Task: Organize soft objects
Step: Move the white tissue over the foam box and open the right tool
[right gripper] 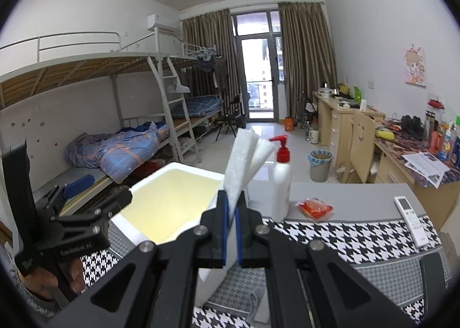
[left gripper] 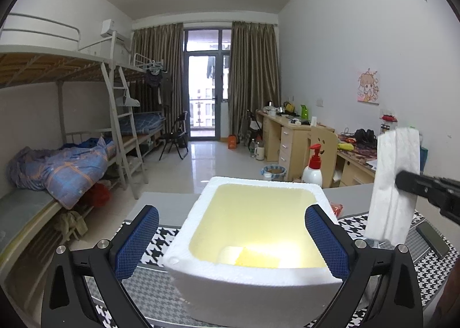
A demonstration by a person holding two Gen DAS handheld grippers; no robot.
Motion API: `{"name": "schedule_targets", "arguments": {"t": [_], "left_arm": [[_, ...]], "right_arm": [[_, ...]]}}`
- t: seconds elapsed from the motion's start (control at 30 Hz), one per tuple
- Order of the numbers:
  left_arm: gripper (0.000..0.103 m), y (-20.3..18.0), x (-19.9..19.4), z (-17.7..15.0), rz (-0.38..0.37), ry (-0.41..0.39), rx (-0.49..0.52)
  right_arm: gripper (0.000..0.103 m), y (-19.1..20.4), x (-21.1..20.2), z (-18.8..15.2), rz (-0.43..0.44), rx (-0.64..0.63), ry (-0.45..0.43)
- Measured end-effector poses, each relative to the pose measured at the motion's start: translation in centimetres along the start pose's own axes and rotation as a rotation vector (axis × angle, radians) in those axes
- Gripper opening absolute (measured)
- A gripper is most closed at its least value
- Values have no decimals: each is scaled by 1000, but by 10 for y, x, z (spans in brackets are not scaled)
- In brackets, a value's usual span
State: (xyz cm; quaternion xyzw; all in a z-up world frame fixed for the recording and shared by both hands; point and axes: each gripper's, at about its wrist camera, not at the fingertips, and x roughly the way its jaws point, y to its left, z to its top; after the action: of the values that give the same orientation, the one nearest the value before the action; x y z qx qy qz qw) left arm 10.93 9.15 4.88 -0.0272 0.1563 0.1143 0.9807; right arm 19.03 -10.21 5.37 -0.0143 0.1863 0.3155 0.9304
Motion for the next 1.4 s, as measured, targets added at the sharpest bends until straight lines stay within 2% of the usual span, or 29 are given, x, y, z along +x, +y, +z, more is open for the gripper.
{"name": "schedule_targets", "arguments": {"t": [0.6,1.4], "left_arm": [[102,24,-22,-12,59,-34,-27],[102,45,-32,-27,92,-19,-61]], "right_arm": [[7,34,21,12,98,-19,23],[7,64,59,11,127,-51,102]]}}
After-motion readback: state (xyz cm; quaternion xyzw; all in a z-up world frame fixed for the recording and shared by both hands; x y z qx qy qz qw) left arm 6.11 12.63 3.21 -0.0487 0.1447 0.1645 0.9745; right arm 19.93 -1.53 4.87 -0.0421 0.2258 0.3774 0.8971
